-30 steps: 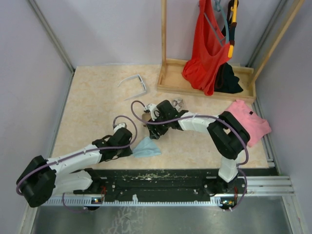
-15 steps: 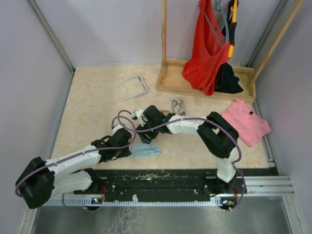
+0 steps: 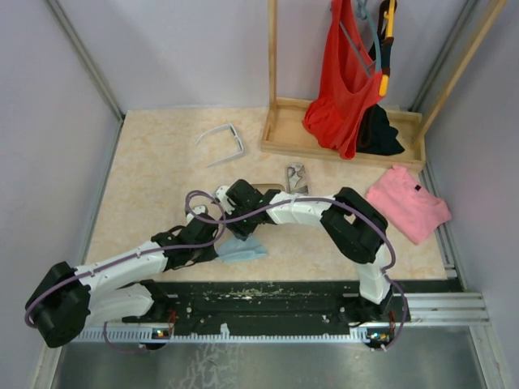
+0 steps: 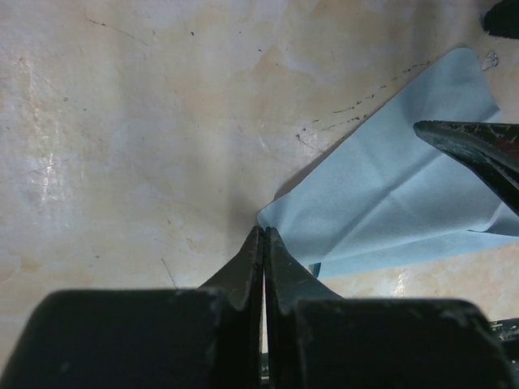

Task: Organize the sunglasses
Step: Adjust the glasses cleaning cloth at the center of the board.

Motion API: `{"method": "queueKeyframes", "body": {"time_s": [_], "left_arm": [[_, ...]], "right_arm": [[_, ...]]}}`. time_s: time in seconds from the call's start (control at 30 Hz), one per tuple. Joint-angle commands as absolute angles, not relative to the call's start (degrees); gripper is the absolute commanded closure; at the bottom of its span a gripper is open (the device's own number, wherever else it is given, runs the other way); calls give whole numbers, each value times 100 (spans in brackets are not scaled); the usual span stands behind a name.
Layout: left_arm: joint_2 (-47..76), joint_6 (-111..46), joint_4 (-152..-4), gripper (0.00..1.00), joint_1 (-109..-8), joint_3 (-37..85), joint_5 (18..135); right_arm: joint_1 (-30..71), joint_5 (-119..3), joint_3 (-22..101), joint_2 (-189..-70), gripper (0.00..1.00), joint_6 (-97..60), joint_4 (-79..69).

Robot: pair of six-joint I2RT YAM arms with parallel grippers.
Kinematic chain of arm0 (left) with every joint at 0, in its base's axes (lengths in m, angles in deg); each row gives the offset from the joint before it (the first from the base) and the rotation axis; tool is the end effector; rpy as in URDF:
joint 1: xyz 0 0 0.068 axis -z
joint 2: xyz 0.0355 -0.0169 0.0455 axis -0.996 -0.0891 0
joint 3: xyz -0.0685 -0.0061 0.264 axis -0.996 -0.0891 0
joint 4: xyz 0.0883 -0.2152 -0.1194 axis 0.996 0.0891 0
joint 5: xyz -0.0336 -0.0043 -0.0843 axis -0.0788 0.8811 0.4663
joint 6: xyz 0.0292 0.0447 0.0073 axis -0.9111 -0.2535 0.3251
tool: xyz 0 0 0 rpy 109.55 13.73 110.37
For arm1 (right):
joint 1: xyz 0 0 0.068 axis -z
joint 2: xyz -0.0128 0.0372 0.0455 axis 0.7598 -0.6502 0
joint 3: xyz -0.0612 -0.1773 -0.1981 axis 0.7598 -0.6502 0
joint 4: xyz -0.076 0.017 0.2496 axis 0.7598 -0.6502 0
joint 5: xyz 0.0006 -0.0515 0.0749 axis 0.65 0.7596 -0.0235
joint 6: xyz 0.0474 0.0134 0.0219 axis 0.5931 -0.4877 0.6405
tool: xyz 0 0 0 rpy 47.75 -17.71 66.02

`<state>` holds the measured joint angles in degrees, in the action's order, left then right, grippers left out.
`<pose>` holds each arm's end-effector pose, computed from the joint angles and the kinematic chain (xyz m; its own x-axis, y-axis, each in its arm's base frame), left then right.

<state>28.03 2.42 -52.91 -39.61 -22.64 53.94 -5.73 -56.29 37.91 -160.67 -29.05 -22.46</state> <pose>0.1353 -0.1240 0.1551 -0.8514 -0.1382 -0.5059 -0.0278 0.9752 -0.2197 0.2304 0.3379 0.1626 -0.4168 -0.7193 -0.5558 -0.8807 0.4710 0.0509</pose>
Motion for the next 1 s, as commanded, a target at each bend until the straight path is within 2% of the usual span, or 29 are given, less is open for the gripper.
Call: {"method": "queueKeyframes", "body": {"time_s": [0.0,0.33,0.53,0.73,0.97], "left_arm": [[2873,164,-5194,99,-3936,-2290,5324],[2903,132,-5217,99,-3939,-2279,5326],[2919,110,-5229,99,-3941,-2286,5334],[2898,75,-5266,99,-3936,-2283,5341],[2895,-87,-5408,99,-3939,-2277,5348]], "right_arm": [[-765,-5606,3975,-16236,46,-2857,-2752],[-787,-5766,4239,-16557,55,-2705,-3267],[-786,-5808,4324,-16726,66,-2583,-3415],[-786,-5861,4323,-16815,78,-2503,-3504],[-786,-5728,4146,-16625,100,-2268,-3289]]}}
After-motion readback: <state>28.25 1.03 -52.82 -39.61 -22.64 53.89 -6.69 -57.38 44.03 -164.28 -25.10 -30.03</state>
